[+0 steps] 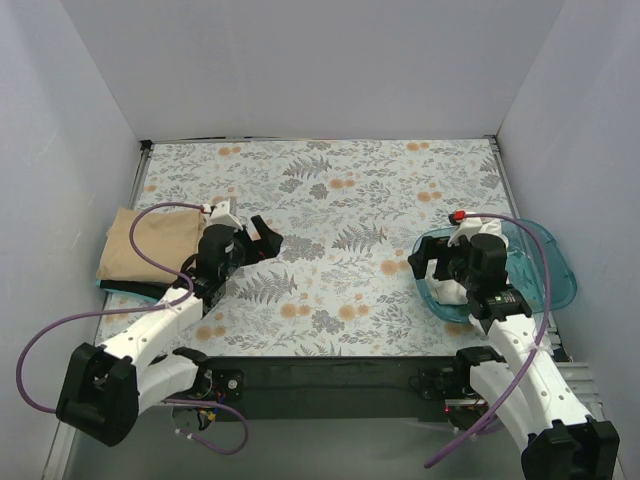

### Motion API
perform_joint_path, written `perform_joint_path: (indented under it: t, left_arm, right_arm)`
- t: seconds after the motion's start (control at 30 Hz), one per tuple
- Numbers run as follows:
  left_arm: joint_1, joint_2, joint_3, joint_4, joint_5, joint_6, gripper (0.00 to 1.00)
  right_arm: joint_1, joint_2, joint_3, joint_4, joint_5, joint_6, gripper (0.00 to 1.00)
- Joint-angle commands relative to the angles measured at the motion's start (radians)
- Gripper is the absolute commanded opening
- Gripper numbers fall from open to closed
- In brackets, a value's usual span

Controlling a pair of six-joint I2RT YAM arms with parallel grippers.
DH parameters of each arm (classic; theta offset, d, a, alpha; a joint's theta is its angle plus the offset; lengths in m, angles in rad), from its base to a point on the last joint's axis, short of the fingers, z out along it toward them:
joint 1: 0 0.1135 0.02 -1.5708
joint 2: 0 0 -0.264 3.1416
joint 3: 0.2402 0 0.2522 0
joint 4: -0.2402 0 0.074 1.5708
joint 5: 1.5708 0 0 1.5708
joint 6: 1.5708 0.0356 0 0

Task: Fold and stack the t-shirts
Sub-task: Reset both grippers

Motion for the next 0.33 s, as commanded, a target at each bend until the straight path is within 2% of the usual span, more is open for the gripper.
perform_joint_path:
  t: [0.0, 0.1, 0.3]
  left_arm:
    - [0.003, -0.055, -0.003, -0.075, -0.042, 0.012, 0.96]
    - [0.003, -0.064, 0.014, -0.134, -0.072, 0.014, 0.96]
    - [0.003, -0.096, 0.018, -0.136, -0.05, 0.003, 0.96]
  right_arm:
    - [-0.004, -0.024, -0.006, 0.061, -0.02, -0.019, 0.98]
    - [-0.004, -0.035, -0.006, 0.064, -0.039, -0.021, 0.98]
    - [-0.004, -0.087, -0.024, 0.067, -0.027, 0.001, 0.98]
